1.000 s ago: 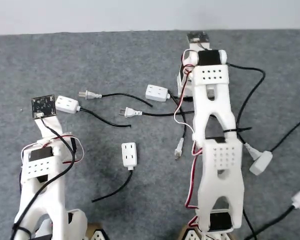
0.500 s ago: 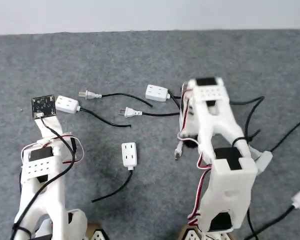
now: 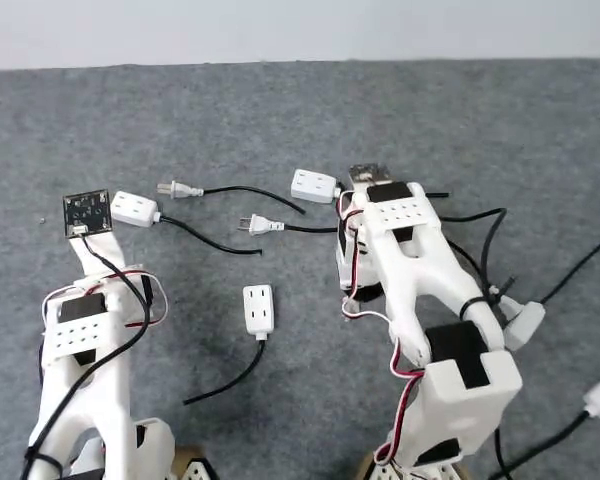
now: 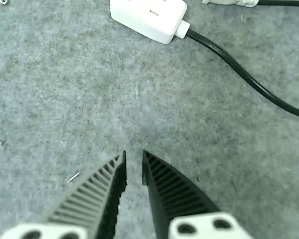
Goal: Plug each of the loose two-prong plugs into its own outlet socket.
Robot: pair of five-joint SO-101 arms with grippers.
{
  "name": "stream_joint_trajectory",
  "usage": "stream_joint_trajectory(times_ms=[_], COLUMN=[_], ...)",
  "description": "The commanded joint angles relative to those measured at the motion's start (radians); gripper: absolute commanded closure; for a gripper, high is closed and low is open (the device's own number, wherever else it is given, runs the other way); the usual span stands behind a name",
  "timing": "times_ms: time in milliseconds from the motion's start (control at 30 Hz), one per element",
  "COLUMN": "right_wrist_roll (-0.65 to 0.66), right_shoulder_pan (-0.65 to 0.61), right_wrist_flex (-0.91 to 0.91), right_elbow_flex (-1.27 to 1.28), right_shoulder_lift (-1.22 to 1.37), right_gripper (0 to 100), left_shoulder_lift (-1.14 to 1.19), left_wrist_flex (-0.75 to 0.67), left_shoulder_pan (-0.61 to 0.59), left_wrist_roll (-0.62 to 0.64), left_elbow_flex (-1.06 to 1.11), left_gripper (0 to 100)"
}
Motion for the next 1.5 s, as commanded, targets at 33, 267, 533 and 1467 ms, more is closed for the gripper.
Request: stream_joint_trajectory(times_ms=[33, 267, 533, 1467], right_wrist_roll=[0.012, 0.018, 0.012, -0.267], right_shoulder_pan=[-0.015, -0.067, -0.079, -0.051], right_wrist_flex=[-0.088, -0.136, -0.136, -0.166], right_elbow_flex=[0.023, 0.025, -0.005, -0.068], right_shoulder_lift=[-0.048, 0.081, 0.101, 0.147], right_gripper=[99.1, 99.1, 99.1, 90.5], left_shoulder_lift=[-0.02, -0.02, -0.02, -0.02], left_wrist_flex=[-0.021, -0.021, -0.02, -0.017], left_shoulder_pan=[0.006, 0.003, 0.003, 0.003], left_wrist_roll=[-0.011, -0.011, -0.011, -0.011], left_elbow_flex=[-0.004, -0.004, -0.004, -0.004], left_gripper=[95, 95, 95, 95])
